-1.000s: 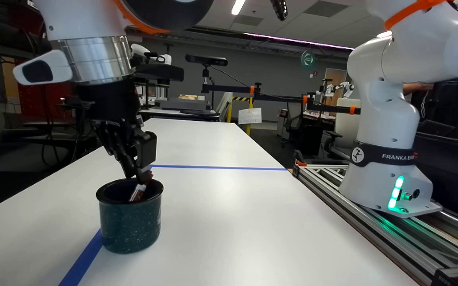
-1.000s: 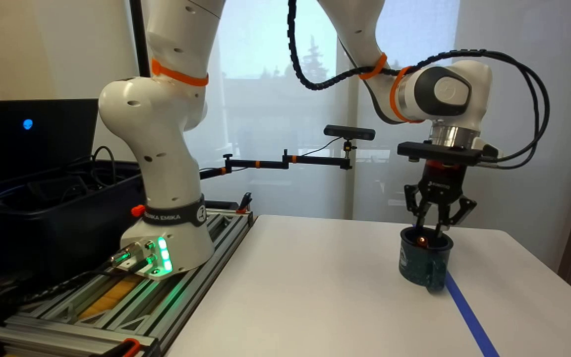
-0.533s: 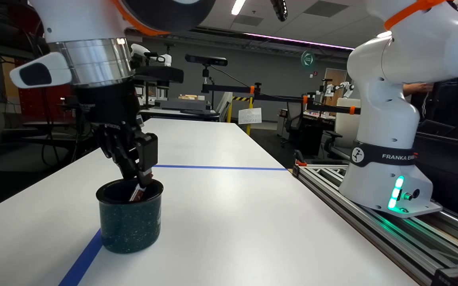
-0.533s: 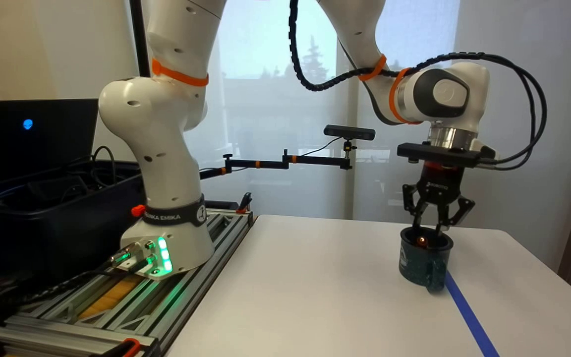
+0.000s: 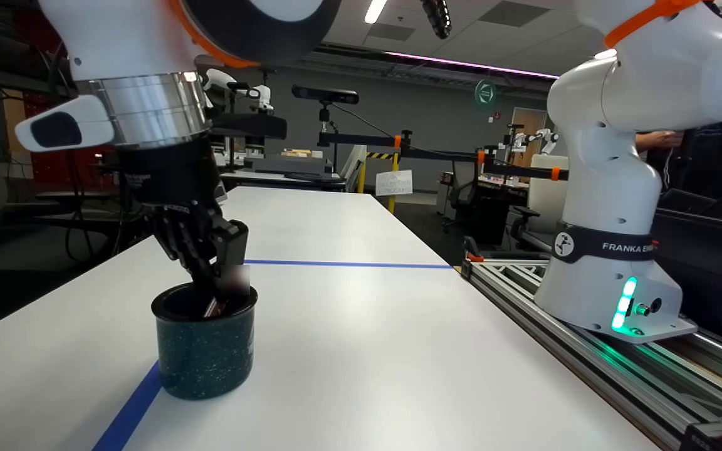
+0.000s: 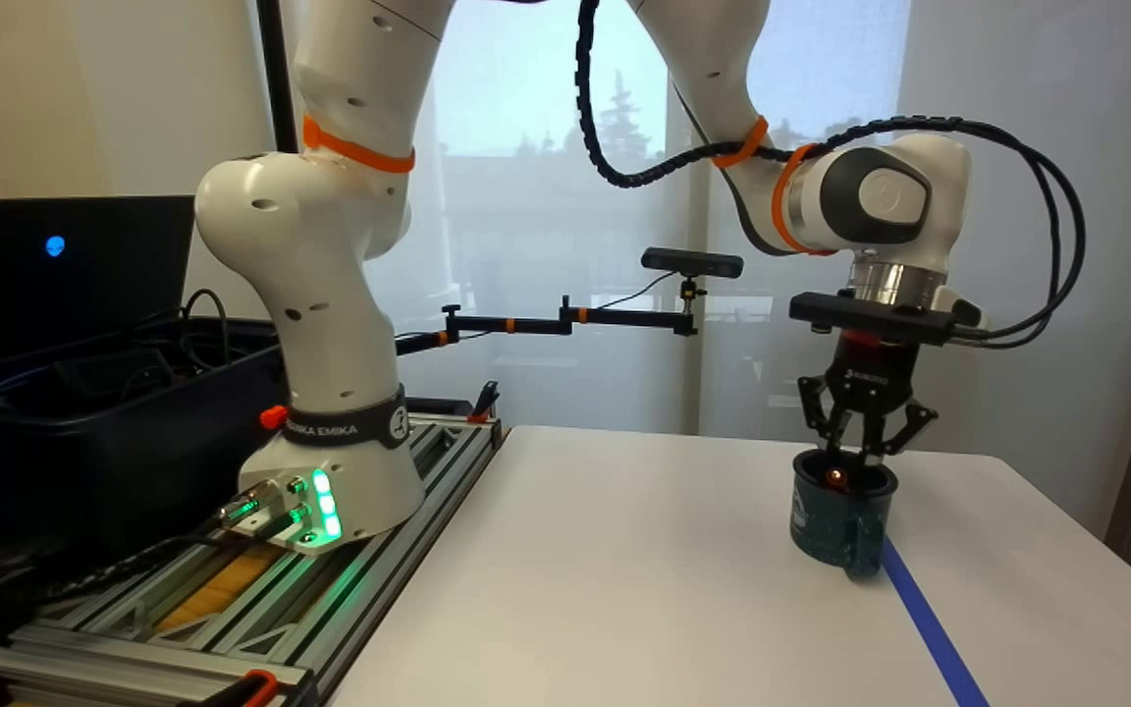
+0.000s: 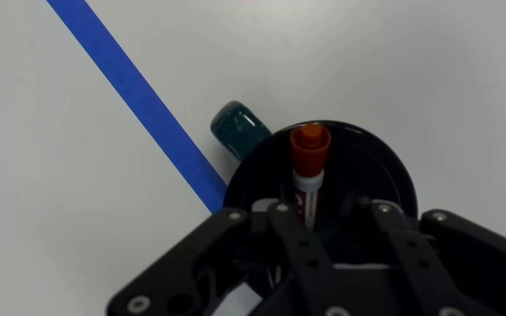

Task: Take the marker out of the cup

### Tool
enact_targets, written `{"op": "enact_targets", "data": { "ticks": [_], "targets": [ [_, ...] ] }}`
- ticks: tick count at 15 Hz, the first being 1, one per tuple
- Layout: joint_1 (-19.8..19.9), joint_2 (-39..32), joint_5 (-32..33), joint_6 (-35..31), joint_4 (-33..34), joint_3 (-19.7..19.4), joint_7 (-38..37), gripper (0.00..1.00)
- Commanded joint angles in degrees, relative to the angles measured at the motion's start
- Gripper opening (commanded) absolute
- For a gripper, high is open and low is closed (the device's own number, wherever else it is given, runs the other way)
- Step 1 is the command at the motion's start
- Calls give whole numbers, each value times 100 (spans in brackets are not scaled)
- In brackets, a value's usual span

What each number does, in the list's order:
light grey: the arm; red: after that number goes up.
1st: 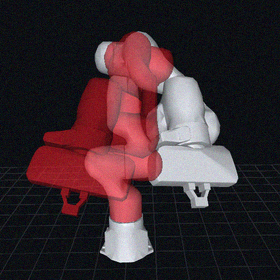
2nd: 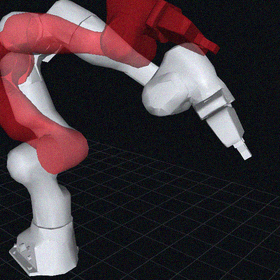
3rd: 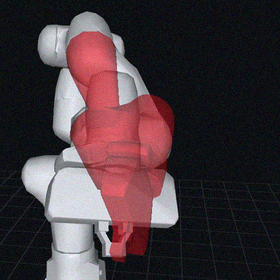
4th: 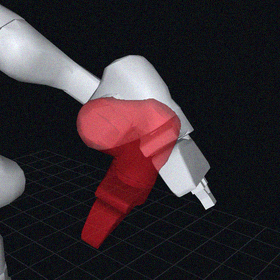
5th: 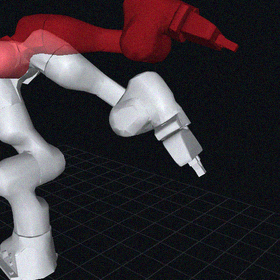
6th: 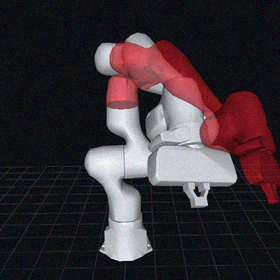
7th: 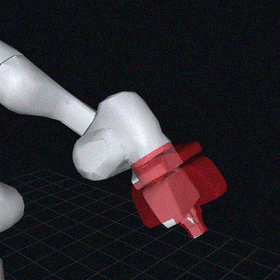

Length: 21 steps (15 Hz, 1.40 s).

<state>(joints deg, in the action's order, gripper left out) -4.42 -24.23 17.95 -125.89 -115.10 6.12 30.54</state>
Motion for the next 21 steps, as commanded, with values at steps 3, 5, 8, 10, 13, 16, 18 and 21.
{"op": "enact_targets", "data": {
  "ticks": [3,5,8,10,13,16,18,21],
  "targets": [
    [88,-139,-3,14,158,49,147,41],
    [95,-172,-4,25,167,50,150,38],
    [98,-206,1,33,168,50,149,37],
    [94,-211,-1,36,164,53,144,12],
    [87,-170,-1,39,154,63,148,0],
    [66,-24,-5,82,114,76,118,5],
    [45,120,-15,166,91,98,102,5],
    [26,383,-13,312,33,128,102,5]
  ]
}}
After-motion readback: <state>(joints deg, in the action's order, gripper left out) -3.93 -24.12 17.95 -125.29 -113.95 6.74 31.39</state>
